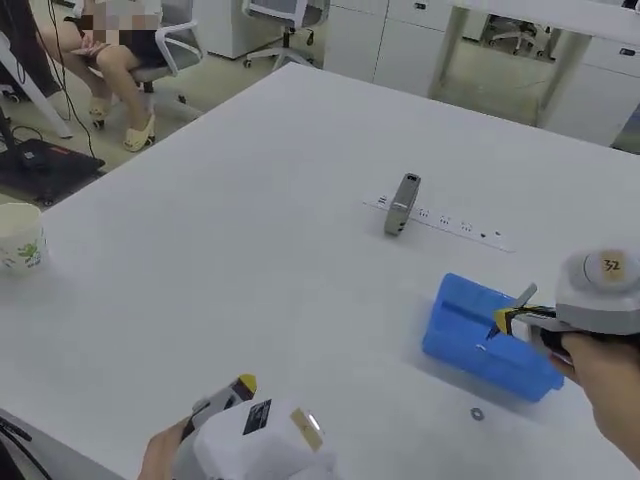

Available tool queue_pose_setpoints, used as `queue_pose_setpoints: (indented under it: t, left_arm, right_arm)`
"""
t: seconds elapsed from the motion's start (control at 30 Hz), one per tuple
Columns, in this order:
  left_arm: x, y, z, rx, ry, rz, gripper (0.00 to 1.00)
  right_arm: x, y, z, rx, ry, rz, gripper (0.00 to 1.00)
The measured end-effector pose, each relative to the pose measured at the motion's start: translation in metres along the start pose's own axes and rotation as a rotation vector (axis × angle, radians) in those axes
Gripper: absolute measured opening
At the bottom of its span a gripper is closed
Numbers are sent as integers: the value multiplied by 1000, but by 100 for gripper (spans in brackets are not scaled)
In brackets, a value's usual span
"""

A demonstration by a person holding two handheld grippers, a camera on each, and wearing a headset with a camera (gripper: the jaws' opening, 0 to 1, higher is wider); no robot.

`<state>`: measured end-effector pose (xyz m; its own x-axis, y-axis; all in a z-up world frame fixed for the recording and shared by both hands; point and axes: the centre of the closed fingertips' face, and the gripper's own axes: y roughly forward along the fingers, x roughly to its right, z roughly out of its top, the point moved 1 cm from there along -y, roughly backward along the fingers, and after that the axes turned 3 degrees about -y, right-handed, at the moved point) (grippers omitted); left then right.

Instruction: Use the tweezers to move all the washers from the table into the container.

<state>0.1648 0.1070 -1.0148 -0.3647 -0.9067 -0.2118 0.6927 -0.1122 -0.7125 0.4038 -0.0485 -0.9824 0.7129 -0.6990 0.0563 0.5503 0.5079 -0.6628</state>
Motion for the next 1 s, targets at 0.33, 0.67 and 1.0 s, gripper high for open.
queue_pose_setpoints:
  t: [0.33,0.67,1.0]
  left_arm:
    - [2,0,0,-1,17,-4,88]
    - [2,1,0,0,12,-9,88]
    - [5,0,1,-3,23,-17,88]
  right_arm:
    - [-14,-24,16,43,-134,-7,3]
    - [-25,-44,23,97,-120,17,3]
    - [-28,-58,2,105,-60,23,3]
